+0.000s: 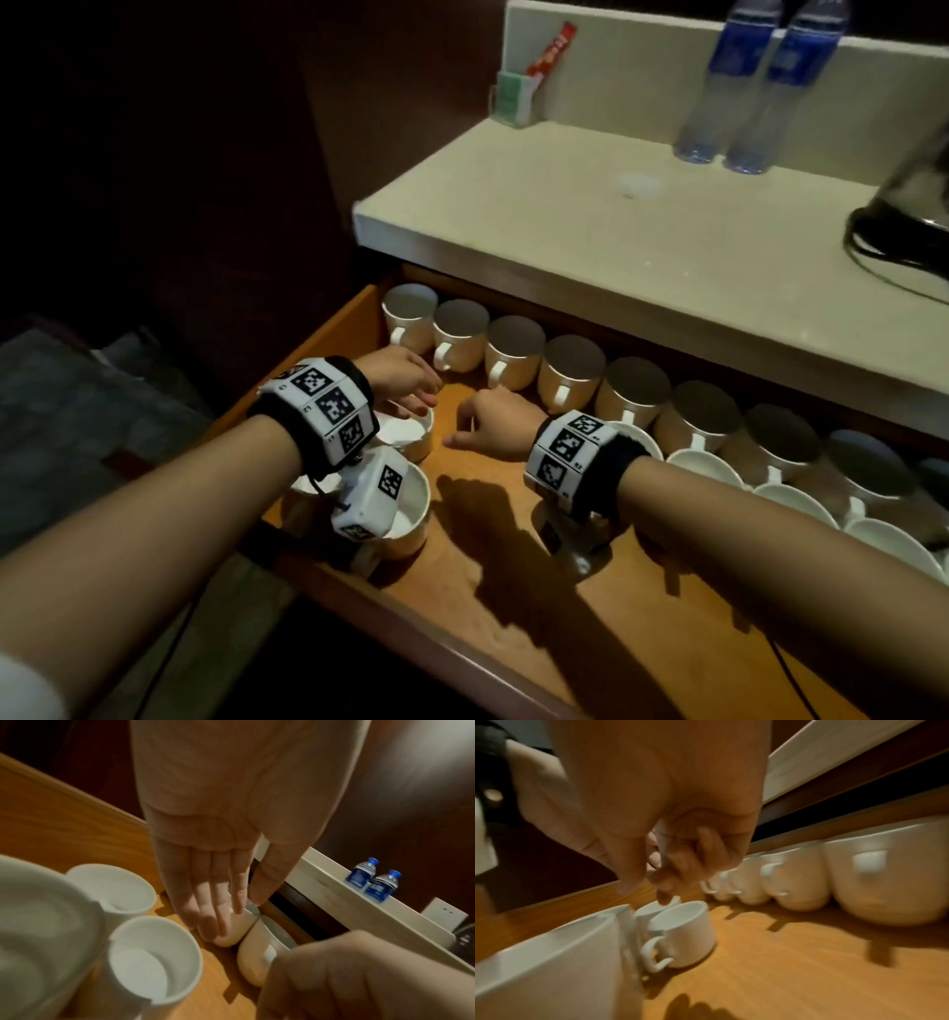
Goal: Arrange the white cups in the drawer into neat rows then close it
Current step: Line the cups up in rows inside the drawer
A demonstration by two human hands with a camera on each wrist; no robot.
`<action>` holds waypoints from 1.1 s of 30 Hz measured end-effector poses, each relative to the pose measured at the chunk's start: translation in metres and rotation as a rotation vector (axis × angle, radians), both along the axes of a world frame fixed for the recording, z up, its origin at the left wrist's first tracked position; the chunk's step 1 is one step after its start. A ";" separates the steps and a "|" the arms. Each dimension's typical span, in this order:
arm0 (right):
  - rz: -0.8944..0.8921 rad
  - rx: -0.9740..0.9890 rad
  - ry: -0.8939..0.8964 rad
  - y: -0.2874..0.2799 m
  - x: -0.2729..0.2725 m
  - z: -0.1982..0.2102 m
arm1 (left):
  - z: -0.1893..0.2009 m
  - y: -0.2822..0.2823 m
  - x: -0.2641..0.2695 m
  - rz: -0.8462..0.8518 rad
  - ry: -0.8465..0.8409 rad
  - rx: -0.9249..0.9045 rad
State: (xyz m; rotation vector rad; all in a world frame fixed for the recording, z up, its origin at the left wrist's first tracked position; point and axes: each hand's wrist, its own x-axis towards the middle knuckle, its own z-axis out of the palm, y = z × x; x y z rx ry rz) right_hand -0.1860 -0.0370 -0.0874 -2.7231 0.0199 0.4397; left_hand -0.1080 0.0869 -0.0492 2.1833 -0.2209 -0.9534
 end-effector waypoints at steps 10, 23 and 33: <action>0.127 -0.006 0.168 0.050 0.020 -0.004 | -0.001 0.048 0.013 0.077 0.056 0.040; 0.010 -0.062 0.132 0.002 0.008 0.007 | -0.010 0.006 0.012 -0.054 0.104 0.114; -0.258 -0.153 -0.002 -0.065 -0.018 -0.002 | -0.027 -0.057 0.003 -0.251 0.139 0.105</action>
